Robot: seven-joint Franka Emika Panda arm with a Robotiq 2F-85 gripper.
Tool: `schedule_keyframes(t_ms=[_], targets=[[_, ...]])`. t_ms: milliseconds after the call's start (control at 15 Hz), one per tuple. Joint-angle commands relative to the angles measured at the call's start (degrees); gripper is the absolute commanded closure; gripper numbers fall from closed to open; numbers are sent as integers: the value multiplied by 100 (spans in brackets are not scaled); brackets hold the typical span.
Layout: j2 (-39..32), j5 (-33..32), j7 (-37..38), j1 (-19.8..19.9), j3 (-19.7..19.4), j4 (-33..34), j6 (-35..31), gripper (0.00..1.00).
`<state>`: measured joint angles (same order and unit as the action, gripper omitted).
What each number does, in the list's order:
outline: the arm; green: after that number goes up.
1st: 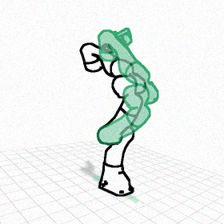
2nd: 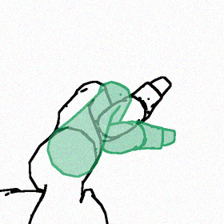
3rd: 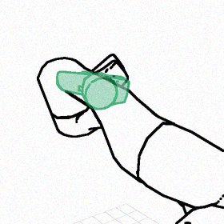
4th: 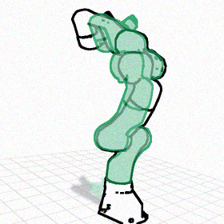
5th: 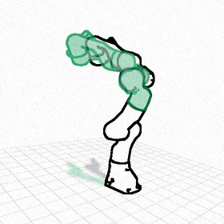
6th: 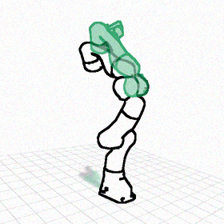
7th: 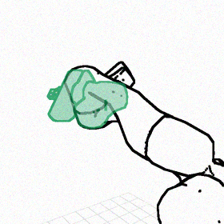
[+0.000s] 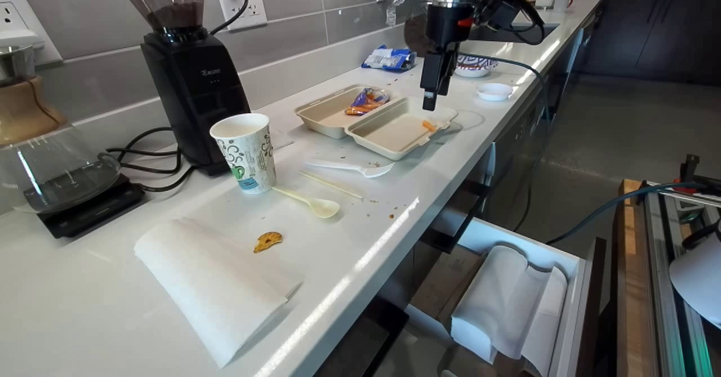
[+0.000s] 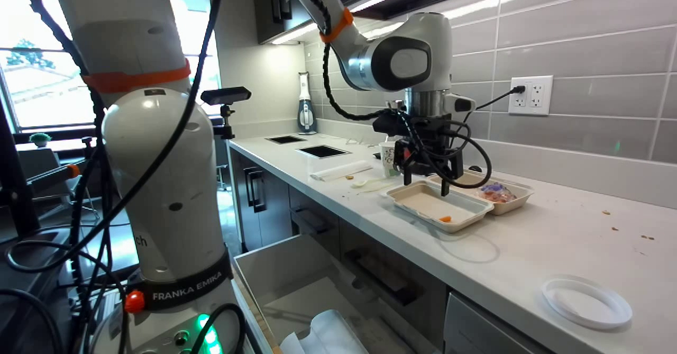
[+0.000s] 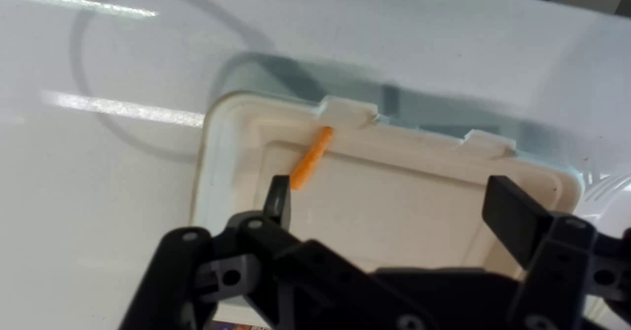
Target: Put the orange object in the carton box inside the pack
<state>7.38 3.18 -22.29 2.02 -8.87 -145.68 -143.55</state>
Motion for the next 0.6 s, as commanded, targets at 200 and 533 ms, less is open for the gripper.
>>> schedule_keyframes(t_ms=[200, 533], targets=[[-426, -211, 734, 149, 142, 9, -753, 0], [-573, -286, 970, 188, 172, 35, -776, 0]])
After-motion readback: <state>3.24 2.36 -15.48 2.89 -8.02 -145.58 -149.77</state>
